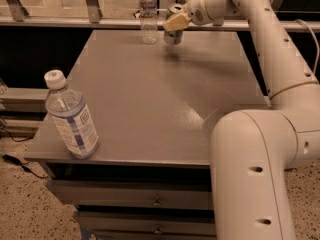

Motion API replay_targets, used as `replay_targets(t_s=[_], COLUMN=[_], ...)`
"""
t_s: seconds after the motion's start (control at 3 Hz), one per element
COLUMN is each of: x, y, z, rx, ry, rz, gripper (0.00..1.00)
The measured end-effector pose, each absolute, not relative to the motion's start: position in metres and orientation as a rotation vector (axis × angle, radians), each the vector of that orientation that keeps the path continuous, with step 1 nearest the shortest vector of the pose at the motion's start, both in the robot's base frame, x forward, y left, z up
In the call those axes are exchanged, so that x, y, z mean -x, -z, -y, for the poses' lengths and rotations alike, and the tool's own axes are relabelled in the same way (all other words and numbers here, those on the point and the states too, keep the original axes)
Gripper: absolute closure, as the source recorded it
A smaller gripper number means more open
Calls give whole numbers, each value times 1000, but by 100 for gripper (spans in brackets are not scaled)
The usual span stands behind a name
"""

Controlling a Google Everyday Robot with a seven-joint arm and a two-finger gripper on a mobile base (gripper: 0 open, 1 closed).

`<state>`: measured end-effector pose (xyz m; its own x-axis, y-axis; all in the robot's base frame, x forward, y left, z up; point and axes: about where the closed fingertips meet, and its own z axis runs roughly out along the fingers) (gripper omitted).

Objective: Move 7up can near water bottle

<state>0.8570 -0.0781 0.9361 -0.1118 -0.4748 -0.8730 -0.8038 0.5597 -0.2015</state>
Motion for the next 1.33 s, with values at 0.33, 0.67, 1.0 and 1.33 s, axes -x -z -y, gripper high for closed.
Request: replay_targets(t_s=[0.33,0.67,1.0,1.33], x=[-861,-868,-873,-874], y=[-926,-920,-913,-910], z=[66,60,54,51], rx=[1086,1092,1100,1103], ry=[-410,-387,-375,-375], rz=[-1775,-1795,-1809,-1814], gripper=[97,67,36,12])
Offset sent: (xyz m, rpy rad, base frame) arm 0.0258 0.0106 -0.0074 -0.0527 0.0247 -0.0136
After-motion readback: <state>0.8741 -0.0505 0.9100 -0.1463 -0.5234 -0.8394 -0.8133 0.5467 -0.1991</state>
